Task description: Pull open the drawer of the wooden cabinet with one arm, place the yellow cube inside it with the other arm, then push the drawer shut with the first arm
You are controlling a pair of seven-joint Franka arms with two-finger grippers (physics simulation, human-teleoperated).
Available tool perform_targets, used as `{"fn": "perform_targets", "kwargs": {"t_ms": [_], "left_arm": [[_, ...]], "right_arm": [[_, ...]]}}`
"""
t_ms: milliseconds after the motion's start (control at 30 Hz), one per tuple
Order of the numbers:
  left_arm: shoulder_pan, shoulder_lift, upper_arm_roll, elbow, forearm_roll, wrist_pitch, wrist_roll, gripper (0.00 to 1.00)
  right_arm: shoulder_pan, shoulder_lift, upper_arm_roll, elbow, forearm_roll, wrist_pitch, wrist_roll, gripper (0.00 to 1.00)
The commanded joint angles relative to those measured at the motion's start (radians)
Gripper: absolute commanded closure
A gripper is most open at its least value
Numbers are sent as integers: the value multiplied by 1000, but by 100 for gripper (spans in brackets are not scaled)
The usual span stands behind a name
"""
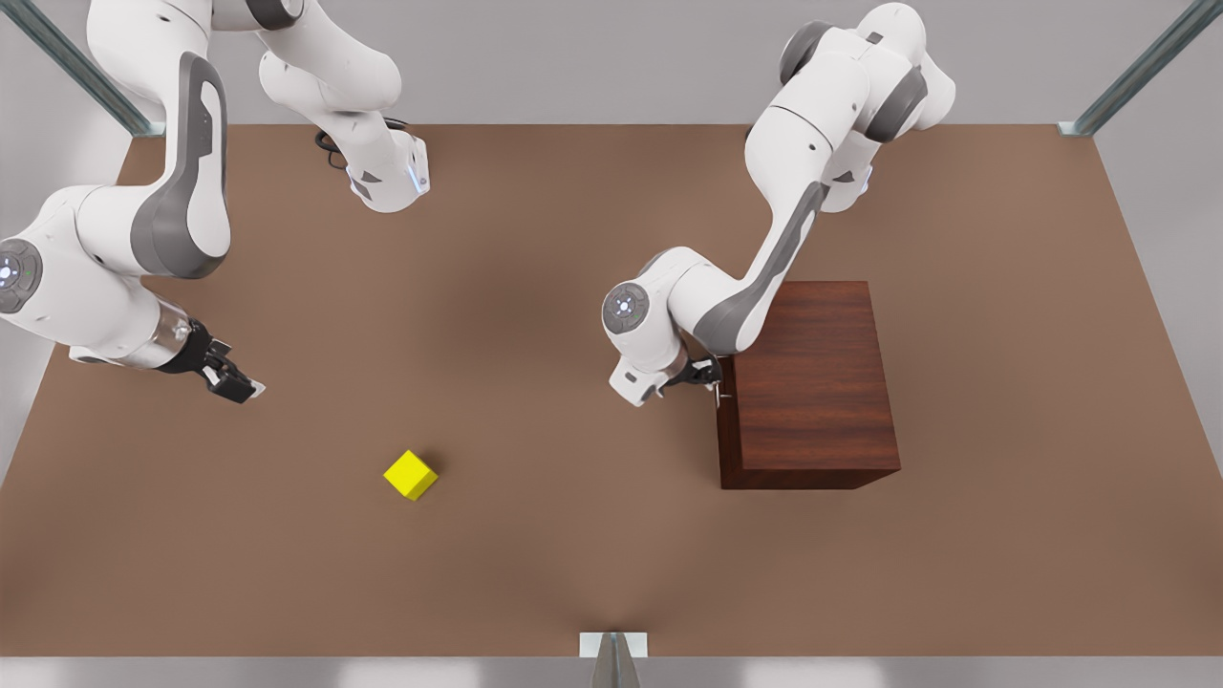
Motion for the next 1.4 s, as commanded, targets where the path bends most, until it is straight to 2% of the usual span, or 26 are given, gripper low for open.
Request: {"fn": "perform_targets", "kwargs": {"t_ms": [0, 533, 1367], "left_arm": [[-2, -3, 0, -10, 27, 3, -141, 0], [-19, -11, 0, -96, 72, -14, -138, 0], [-29, 9, -17, -55, 17, 90, -252, 0]], "right_arm": [[5, 1, 0, 0, 0, 0, 115, 0], [4, 6, 0, 10, 0, 0, 115, 0], [2, 20, 0, 36, 2, -3, 115, 0]]}}
